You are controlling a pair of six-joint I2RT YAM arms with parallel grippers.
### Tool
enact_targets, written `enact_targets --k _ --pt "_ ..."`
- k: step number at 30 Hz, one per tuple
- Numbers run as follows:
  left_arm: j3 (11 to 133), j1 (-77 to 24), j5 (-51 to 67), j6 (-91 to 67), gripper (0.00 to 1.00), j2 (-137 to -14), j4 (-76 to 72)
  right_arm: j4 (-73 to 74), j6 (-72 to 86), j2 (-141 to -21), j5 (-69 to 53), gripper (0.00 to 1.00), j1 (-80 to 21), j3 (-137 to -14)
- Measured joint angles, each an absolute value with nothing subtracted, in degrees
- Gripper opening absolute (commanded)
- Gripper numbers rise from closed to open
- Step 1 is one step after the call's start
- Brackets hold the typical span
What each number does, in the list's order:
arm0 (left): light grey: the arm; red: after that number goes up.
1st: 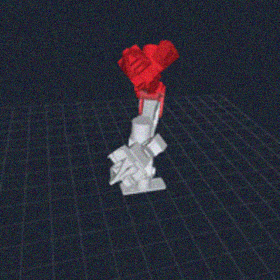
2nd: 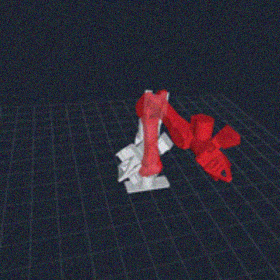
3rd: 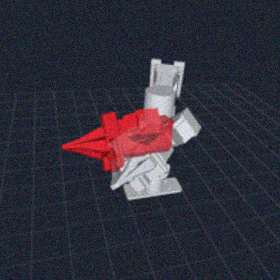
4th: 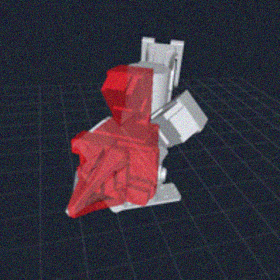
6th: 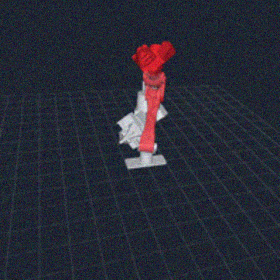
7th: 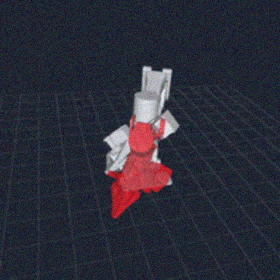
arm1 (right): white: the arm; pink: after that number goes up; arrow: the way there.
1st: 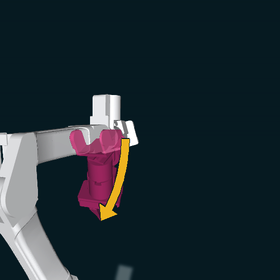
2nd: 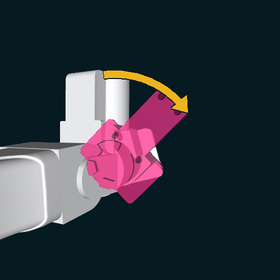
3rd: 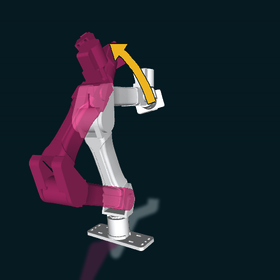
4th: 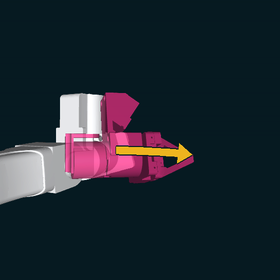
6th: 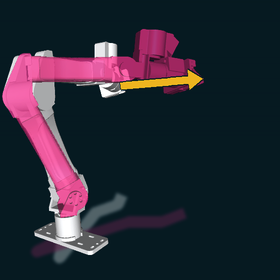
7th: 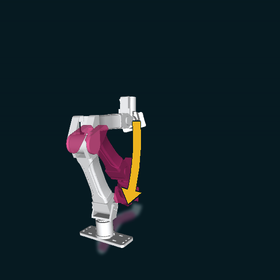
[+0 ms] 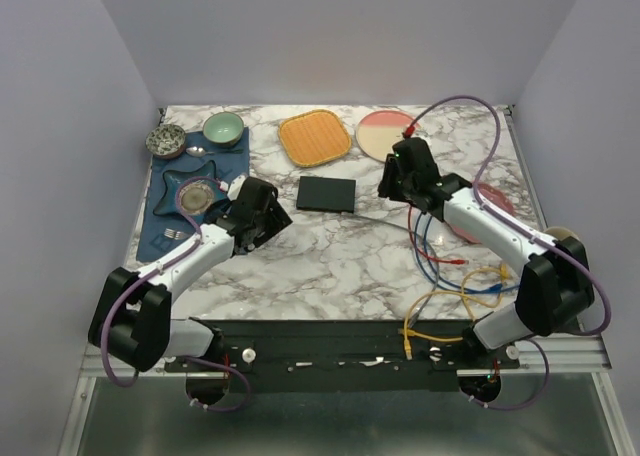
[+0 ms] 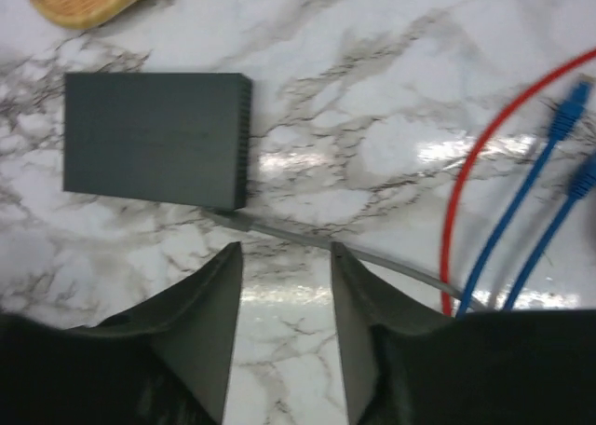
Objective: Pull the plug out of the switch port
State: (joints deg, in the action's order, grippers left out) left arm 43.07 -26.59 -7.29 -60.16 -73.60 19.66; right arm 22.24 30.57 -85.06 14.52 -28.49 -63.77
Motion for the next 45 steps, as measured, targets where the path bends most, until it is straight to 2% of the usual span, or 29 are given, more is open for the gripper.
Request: enact_targets --k 1,5,7,13,15,18,19,20,22,23,26,30,36,45 --pt "44.03 -26.00 -7.01 -60.23 0.72 -74.81 19.33 21.67 30.24 -86.13 13.30 0.46 -29.43 -65.45" --pt "48.29 -24.14 -4.97 -60.58 0.72 -80.42 18.31 19.86 28.88 -93.49 10.55 0.62 -31.55 -71.35" --pt "48.62 -24.03 -3.92 -60.95 0.72 -81.56 17.67 19.77 28.18 -97.27 10.61 0.66 -32.10 -71.94" --pt "48.29 -24.05 -2.31 -61.56 0.72 -81.82 17.41 21.12 25.50 -104.49 11.73 0.68 -32.29 -71.79" --pt "48.29 -24.05 -2.11 -61.58 0.72 -82.15 17.32 21.12 24.86 -104.81 11.75 0.65 -32.29 -71.57" --pt "48.36 -24.03 -1.69 -61.54 0.72 -83.44 17.28 20.45 23.88 -104.68 11.86 0.53 -32.34 -70.89" --pt "48.42 -24.01 -1.58 -61.54 0.72 -83.96 17.28 20.21 23.57 -104.60 11.99 0.49 -32.40 -70.28" --pt "48.51 -24.01 -1.45 -61.54 0.72 -84.58 17.28 20.01 23.29 -104.55 12.03 0.40 -32.53 -69.52" --pt "48.64 -24.01 -1.06 -61.54 0.72 -85.47 17.21 20.05 22.70 -104.55 12.14 0.32 -32.91 -68.12" --pt "48.64 -24.01 -0.58 -61.56 0.72 -85.82 17.08 20.12 22.76 -104.57 12.40 0.23 -33.01 -67.29" --pt "48.62 -24.01 0.56 -61.58 0.72 -86.30 16.64 19.14 23.57 -104.16 13.61 0.14 -33.28 -64.66" --pt "48.16 -24.01 1.34 -61.80 0.72 -86.35 15.49 17.69 24.36 -101.95 13.87 0.09 -33.43 -61.54" --pt "47.55 -24.01 3.16 -62.28 0.72 -87.02 14.87 19.09 26.17 -105.54 12.78 0.04 -31.73 -65.87" --pt "47.53 -23.70 3.51 -62.28 0.72 -87.02 15.05 16.58 33.04 -108.31 6.31 0.01 -18.28 -67.70"
